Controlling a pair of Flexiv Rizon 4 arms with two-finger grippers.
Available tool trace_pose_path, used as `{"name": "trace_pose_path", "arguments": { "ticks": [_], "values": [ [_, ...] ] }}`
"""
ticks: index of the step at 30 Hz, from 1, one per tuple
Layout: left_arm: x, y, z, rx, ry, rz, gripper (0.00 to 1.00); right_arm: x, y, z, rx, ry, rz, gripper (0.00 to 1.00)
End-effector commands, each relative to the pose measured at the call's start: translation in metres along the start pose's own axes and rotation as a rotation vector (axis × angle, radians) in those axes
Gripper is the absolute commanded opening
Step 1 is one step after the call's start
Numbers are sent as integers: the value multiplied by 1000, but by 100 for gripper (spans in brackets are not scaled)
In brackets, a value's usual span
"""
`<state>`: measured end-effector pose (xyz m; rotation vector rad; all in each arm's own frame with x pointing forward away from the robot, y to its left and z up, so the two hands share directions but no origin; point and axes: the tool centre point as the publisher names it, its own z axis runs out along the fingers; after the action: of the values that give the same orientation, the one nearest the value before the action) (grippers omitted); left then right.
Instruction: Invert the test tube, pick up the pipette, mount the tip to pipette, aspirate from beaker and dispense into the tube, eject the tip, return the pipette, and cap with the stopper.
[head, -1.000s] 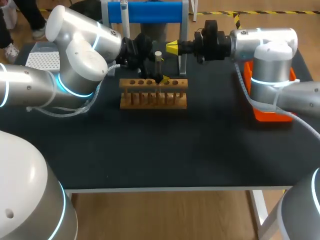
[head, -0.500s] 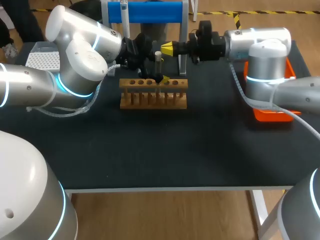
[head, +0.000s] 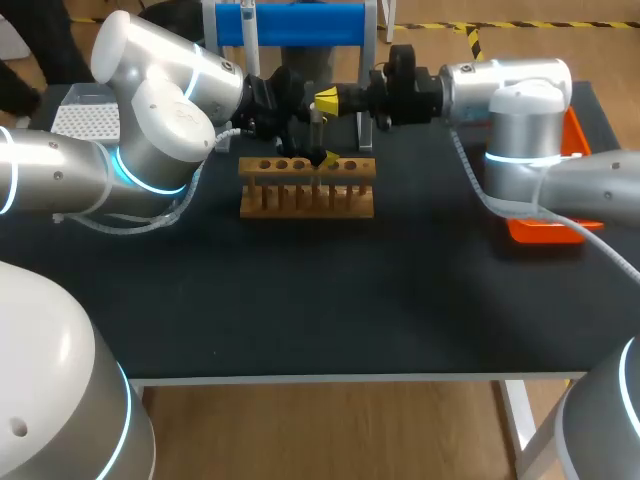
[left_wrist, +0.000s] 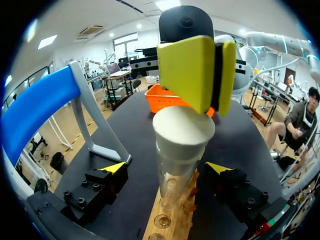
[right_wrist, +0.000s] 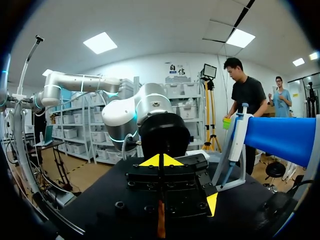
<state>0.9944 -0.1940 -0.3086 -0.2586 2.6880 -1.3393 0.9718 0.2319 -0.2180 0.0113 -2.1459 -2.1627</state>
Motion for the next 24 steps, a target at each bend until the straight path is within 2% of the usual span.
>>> {"name": "trace_pose_path", "arguments": {
  "ticks": [1,17,24],
  "values": [
    [-1,0,1,-2,4,-1,100,-5,-3,1,-5,8,1,0],
    [-1,0,1,-2,4,-1,100,-9,-19,1,12,2,26,0],
    [-1,0,1,-2,4,-1,100,-10,-5,-2,-22,0,14,0]
  ]
}}
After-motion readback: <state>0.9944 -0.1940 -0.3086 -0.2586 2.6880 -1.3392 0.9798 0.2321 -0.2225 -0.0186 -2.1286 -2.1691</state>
